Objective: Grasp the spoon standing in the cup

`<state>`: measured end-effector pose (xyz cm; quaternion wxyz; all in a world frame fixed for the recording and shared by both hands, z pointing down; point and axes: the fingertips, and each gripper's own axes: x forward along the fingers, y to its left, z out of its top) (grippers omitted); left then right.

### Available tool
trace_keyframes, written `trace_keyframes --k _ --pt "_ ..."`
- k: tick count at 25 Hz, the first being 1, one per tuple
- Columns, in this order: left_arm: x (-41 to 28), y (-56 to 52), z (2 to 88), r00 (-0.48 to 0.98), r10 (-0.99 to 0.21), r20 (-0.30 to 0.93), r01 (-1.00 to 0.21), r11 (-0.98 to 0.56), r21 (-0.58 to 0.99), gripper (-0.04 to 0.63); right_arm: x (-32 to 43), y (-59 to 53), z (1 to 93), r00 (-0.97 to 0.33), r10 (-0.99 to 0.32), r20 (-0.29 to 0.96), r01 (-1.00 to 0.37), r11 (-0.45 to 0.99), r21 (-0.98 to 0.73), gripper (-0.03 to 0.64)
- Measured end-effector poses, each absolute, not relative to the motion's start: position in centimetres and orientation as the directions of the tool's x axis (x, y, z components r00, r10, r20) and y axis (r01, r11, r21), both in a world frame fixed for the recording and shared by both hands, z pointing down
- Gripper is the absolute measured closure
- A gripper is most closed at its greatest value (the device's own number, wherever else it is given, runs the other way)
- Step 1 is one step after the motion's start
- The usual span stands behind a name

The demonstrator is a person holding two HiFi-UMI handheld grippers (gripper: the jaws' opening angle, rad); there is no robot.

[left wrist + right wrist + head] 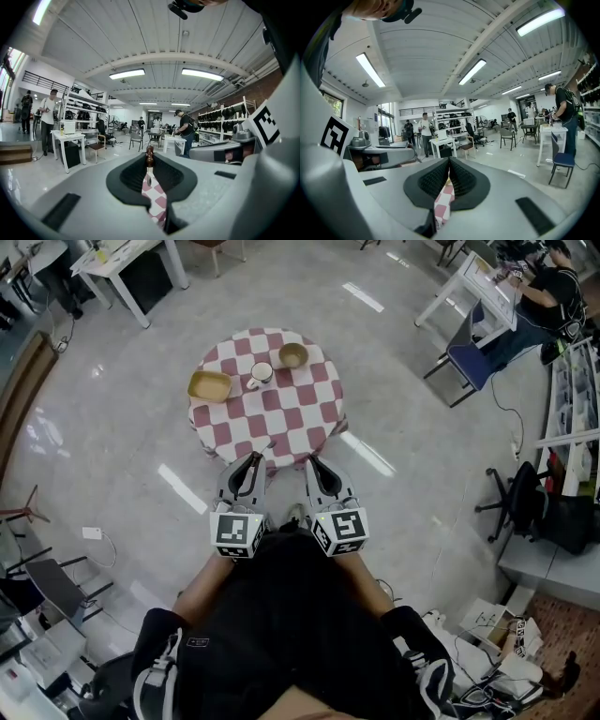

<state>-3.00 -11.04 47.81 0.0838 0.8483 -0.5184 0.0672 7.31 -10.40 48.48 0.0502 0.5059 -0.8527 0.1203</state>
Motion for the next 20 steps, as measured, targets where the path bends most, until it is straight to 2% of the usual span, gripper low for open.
trace_keyframes --k 20 --pt "-2.21 -10.52 47.82 0.45 -0.87 0.201 -0.893 -0.444 0.076 0.551 8.3 -9.59 49.05 -0.481 -0.849 0.217 -0.876 0.454 -0.164 0.589"
